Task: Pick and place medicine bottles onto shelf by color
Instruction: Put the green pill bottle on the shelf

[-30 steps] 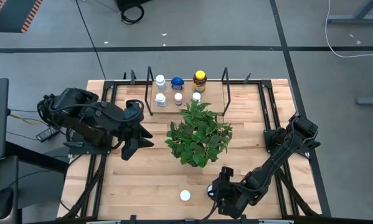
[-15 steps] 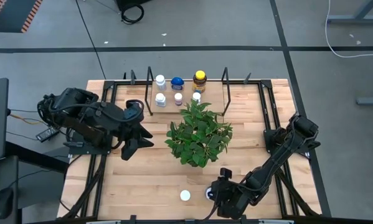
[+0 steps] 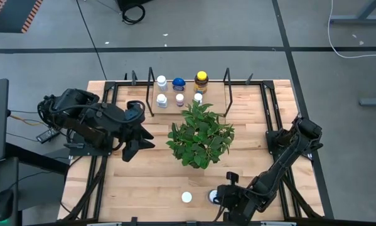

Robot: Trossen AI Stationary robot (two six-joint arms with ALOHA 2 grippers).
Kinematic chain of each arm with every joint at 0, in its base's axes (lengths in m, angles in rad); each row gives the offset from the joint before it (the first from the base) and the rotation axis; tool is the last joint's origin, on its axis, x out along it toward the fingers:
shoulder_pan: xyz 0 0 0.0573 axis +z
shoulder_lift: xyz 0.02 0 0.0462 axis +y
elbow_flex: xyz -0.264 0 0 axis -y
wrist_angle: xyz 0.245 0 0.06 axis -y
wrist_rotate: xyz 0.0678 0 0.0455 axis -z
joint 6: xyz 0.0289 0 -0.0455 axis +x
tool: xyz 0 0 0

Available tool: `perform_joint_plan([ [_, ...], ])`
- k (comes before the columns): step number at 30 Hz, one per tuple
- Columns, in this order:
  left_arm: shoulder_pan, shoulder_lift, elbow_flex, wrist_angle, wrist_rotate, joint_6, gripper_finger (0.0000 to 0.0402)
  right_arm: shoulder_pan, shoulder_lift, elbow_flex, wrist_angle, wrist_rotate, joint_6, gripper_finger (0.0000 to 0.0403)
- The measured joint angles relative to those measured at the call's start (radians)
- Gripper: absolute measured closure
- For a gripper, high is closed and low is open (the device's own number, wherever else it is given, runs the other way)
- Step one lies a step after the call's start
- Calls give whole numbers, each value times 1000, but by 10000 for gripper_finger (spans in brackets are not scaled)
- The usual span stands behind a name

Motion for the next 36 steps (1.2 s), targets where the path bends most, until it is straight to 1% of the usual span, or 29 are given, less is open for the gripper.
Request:
perform_joint_plan([
  [3,0,0,0,-6,0,0,230,18,0,0,0,6,-3,357],
  [6,0,0,0,-19,0,0,230,21,0,0,2,-9,10,353],
  [8,0,0,0,-24,0,0,230,20,-1,0,6,-29,20,338],
  [11,0,0,0,-26,0,0,230,20,-10,0,11,-28,59,302],
  [14,0,0,0,-27,0,0,230,11,-14,1,7,-4,184,264],
  [16,0,0,0,-28,0,0,230,-2,-14,1,8,-9,242,247],
  [21,0,0,0,-27,0,0,230,-38,-14,1,51,-114,241,237],
  [25,0,0,0,-27,0,0,230,-39,-14,1,52,-124,207,237],
  [28,0,0,0,-27,0,-2,230,-35,-14,1,52,-125,182,227],
  [31,-8,0,0,-27,0,-2,230,-31,-14,1,48,-128,176,203],
  [36,-22,0,0,-27,0,-1,230,-32,-14,1,48,-110,162,138],
])
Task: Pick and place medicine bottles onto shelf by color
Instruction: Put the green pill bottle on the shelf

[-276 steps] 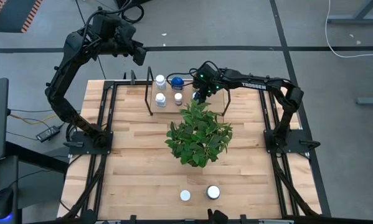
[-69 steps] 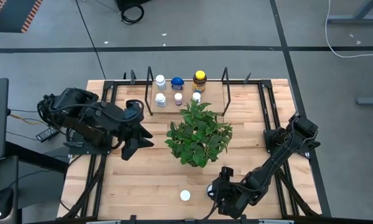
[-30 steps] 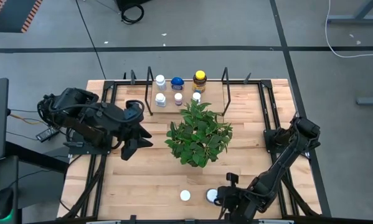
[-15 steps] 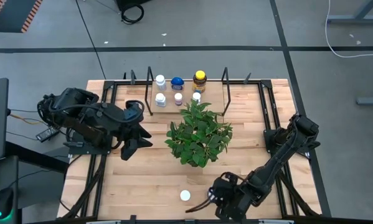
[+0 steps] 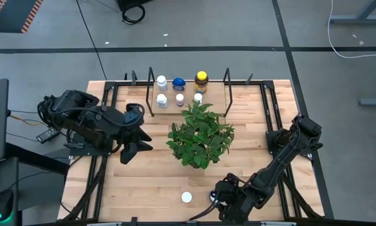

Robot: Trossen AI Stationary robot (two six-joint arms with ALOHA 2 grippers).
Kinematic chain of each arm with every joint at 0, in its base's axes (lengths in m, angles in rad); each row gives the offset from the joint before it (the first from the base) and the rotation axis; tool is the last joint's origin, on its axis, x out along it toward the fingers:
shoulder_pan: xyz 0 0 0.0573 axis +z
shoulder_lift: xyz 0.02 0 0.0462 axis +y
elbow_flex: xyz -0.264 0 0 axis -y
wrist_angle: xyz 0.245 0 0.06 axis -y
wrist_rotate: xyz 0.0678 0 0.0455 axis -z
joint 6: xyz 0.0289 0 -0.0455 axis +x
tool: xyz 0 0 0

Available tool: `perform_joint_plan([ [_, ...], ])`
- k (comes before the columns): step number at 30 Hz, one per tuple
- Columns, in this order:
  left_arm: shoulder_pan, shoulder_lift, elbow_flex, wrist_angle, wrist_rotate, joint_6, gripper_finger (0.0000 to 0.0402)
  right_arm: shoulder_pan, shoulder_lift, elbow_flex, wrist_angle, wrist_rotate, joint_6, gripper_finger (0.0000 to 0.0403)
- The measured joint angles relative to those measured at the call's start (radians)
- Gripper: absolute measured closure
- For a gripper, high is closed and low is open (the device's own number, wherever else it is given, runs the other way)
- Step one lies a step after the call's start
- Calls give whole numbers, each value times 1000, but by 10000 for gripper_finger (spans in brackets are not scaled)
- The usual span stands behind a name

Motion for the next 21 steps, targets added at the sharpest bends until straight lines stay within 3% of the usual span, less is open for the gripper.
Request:
perform_joint_plan([
  [9,0,0,0,0,0,0,230,0,0,-1,-83,76,-18,47],
  [21,-1,0,0,0,0,1,230,14,1,-68,0,87,-39,36],
])
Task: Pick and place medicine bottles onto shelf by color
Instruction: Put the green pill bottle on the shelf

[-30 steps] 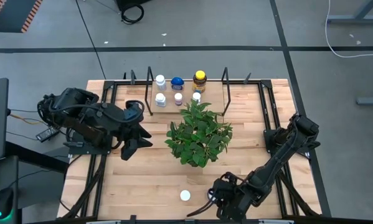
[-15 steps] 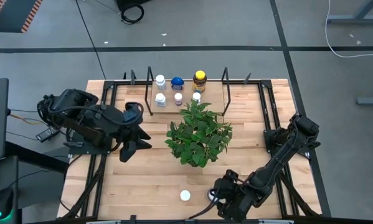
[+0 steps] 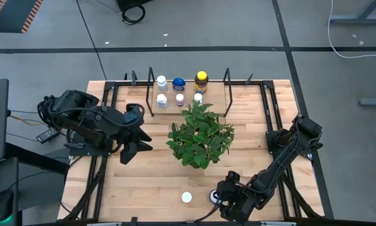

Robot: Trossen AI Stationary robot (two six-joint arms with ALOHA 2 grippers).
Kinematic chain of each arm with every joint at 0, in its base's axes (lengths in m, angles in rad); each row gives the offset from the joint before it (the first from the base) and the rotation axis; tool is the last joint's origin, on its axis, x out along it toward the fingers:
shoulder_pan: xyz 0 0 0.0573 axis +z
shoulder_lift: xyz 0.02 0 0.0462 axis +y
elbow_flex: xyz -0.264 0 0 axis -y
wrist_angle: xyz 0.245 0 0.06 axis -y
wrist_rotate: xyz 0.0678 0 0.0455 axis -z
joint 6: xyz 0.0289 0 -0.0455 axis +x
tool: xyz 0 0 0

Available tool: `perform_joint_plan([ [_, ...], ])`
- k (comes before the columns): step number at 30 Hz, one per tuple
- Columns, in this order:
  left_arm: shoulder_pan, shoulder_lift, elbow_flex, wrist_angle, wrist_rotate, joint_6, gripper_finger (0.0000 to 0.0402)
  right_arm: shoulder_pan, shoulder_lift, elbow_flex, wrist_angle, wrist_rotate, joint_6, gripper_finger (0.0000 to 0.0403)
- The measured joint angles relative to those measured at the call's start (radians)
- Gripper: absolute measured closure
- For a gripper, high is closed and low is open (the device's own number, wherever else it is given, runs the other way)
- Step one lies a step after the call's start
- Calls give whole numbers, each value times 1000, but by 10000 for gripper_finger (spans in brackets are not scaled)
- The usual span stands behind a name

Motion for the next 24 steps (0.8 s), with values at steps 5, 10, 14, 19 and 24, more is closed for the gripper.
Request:
perform_joint_plan([
  [5,0,0,0,0,0,19,230,-1,12,0,4,10,-97,36],
  [10,0,0,0,-2,0,20,230,0,25,0,20,8,-155,36],
  [14,0,0,0,-24,0,19,230,-1,24,0,7,15,-172,36],
  [19,0,0,0,-26,0,17,230,-1,24,0,1,15,-172,36],
  [24,0,0,0,-26,0,18,230,-1,23,-15,17,15,-170,36],
])
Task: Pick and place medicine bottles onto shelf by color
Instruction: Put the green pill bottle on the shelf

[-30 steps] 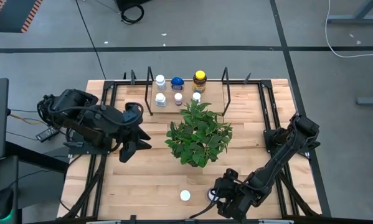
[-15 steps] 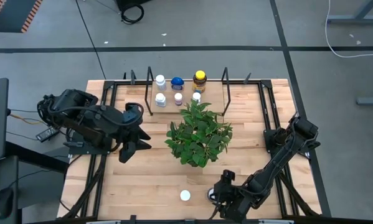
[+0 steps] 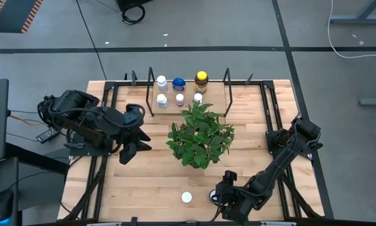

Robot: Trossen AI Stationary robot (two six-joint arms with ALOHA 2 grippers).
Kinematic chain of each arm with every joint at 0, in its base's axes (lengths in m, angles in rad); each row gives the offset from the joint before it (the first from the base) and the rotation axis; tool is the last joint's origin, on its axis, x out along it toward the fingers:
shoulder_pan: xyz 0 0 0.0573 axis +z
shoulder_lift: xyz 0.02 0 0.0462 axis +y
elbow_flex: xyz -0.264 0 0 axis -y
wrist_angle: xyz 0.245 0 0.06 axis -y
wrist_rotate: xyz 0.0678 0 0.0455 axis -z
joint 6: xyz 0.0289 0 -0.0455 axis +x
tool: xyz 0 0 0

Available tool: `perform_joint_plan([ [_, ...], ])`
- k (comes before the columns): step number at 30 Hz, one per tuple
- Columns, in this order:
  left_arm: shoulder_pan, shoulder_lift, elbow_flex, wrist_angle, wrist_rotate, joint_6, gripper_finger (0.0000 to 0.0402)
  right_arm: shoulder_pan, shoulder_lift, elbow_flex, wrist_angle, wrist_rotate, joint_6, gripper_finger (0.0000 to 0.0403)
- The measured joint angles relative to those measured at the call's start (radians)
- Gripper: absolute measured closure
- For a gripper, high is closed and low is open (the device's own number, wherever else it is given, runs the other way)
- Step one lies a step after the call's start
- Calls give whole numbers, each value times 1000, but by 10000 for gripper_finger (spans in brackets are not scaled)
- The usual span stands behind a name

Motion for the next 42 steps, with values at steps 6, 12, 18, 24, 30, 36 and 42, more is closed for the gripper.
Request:
perform_joint_plan([
  [6,0,0,0,0,0,-2,230,0,0,-37,21,-1,51,36],
  [12,0,0,0,0,0,-2,230,0,0,-32,36,19,36,52],
  [18,0,0,0,0,0,-2,230,0,0,-32,52,19,39,97],
  [24,0,0,0,0,0,-2,230,0,0,-32,76,19,39,151],
  [30,0,0,0,0,0,-2,230,0,0,-32,80,19,42,159],
  [36,0,0,0,0,0,-3,230,0,0,-31,72,19,46,152],
  [42,0,0,0,0,0,-3,230,0,-5,-25,23,22,118,159],
])
